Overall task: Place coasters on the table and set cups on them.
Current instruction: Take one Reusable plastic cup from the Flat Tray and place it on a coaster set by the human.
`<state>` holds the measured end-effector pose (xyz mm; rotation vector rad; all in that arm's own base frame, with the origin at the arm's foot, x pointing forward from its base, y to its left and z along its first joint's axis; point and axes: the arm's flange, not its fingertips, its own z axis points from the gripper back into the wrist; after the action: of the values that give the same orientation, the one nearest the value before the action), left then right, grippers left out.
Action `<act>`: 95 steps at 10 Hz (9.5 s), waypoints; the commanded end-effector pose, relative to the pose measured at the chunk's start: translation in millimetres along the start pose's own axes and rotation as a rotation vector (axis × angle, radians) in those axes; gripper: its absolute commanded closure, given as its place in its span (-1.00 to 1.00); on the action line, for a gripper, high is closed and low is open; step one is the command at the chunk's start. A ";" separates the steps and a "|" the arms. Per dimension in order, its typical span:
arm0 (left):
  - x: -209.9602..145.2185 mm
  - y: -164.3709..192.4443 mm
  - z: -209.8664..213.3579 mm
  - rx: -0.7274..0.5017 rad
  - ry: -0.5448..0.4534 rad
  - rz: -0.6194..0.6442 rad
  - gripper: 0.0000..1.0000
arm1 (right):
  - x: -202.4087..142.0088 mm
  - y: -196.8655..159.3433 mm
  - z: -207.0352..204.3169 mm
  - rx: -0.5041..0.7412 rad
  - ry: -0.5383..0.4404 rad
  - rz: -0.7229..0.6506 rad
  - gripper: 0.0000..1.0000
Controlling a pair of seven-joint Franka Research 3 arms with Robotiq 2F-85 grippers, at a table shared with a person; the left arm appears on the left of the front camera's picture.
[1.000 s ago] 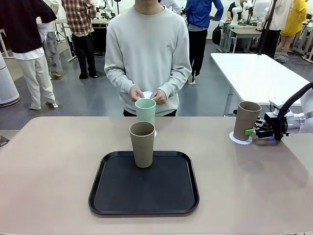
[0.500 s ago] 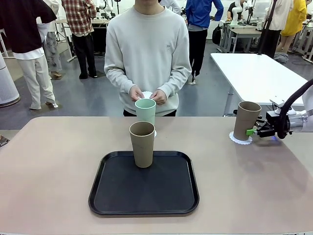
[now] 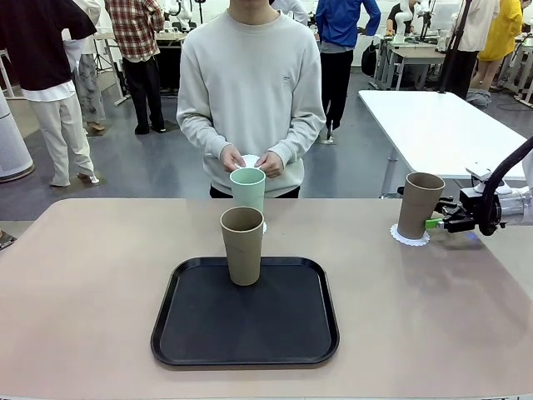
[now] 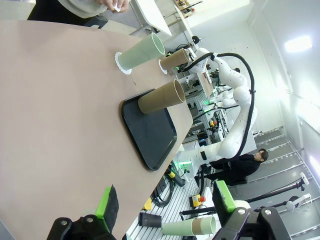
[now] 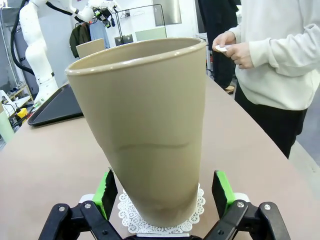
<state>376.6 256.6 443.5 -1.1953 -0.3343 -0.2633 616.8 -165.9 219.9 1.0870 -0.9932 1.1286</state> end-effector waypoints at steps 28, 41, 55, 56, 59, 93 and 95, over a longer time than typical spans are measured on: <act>-0.8 -2.5 1.8 -0.002 0.002 -0.003 -1.00 | 267.8 169.6 -114.3 -0.715 0.960 -0.804 -1.00; -0.8 -2.5 1.8 -0.002 0.002 -0.003 -1.00 | 298.9 218.5 -15.4 -0.537 0.563 -0.971 -1.00; -0.8 -2.5 1.8 -0.002 0.002 -0.003 -1.00 | 159.2 227.4 177.2 -0.184 -0.065 -1.522 -1.00; -0.8 -2.5 1.8 -0.002 0.002 -0.003 -1.00 | 156.0 227.5 177.5 -0.172 -0.037 -1.529 -1.00; -0.8 -2.5 1.8 -0.002 0.002 -0.003 -1.00 | 160.2 227.5 187.9 -0.173 -0.033 -1.523 -1.00; 29.6 -137.3 -329.2 0.482 0.923 -1.051 -1.00 | 160.2 227.5 187.9 -0.173 -0.033 -1.523 -1.00; 29.6 -137.3 -329.2 0.482 0.923 -1.051 -1.00 | 160.2 227.5 187.9 -0.173 -0.033 -1.523 -1.00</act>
<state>393.0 -104.0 456.7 -0.2519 -0.1749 -1.4855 406.5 -301.9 444.6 1.2686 -0.0663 -0.2193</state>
